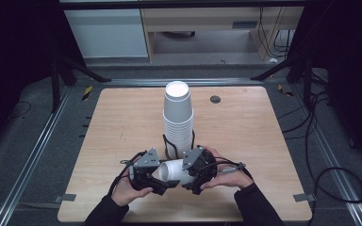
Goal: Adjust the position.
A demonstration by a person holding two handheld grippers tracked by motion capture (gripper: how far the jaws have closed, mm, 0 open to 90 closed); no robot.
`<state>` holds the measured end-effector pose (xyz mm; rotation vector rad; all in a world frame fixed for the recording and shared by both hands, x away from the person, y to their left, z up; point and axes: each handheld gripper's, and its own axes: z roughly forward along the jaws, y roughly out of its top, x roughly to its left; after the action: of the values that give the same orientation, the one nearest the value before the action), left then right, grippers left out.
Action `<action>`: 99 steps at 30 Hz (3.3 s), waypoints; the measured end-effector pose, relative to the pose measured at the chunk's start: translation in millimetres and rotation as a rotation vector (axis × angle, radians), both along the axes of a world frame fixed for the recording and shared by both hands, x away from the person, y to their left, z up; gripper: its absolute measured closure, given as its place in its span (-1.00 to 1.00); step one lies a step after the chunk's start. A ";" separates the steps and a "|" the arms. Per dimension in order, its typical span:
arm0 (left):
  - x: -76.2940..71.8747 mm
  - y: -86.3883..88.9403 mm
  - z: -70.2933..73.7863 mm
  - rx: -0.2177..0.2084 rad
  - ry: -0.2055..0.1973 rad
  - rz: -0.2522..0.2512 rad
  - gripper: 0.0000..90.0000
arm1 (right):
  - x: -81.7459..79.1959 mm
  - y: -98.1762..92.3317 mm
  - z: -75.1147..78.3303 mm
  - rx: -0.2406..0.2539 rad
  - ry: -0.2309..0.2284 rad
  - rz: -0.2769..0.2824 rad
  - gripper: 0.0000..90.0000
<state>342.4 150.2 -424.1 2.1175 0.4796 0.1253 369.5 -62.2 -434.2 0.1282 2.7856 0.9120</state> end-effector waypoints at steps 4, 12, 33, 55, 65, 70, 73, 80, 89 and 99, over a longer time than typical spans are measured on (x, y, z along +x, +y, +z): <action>0.0 1.6 1.1 -0.005 -0.001 -0.002 -0.51 | -0.7 -3.0 3.0 0.018 0.007 -0.002 -0.95; 0.1 8.9 6.9 -0.031 -0.019 0.006 -0.51 | 0.7 -17.8 13.2 0.093 0.022 -0.016 -0.95; 4.1 29.5 14.0 -0.163 -0.057 0.000 -0.51 | -9.1 -66.3 7.4 0.363 0.109 -0.091 -0.96; -5.1 0.6 3.6 -0.162 -0.016 -0.139 -0.51 | -8.5 -48.2 -11.6 0.414 0.199 0.013 -0.92; -3.5 -1.5 0.1 -0.144 0.000 -0.148 -0.51 | -8.1 -45.6 -14.3 0.405 0.211 0.041 -0.83; -2.7 -1.1 -0.2 -0.147 0.004 -0.147 -0.51 | -7.6 -45.6 -14.9 0.405 0.216 0.038 -0.80; -2.7 -1.5 -0.6 -0.143 0.004 -0.149 -0.51 | -7.8 -45.7 -15.0 0.399 0.216 0.039 -0.80; -2.8 -2.0 -1.0 -0.136 0.002 -0.148 -0.51 | -7.3 -45.3 -16.4 0.393 0.220 0.040 -0.79; -2.8 -0.1 1.3 -0.141 -0.013 -0.129 -0.60 | -7.0 -48.3 -14.4 0.402 0.201 0.033 -0.78; -2.0 10.4 7.7 -0.141 -0.031 -0.106 -0.63 | -5.1 -57.5 -7.8 0.392 0.165 0.008 -0.76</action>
<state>340.4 160.6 -416.5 1.9946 0.3475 0.0615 364.5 -119.7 -442.0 0.2625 2.7138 1.5032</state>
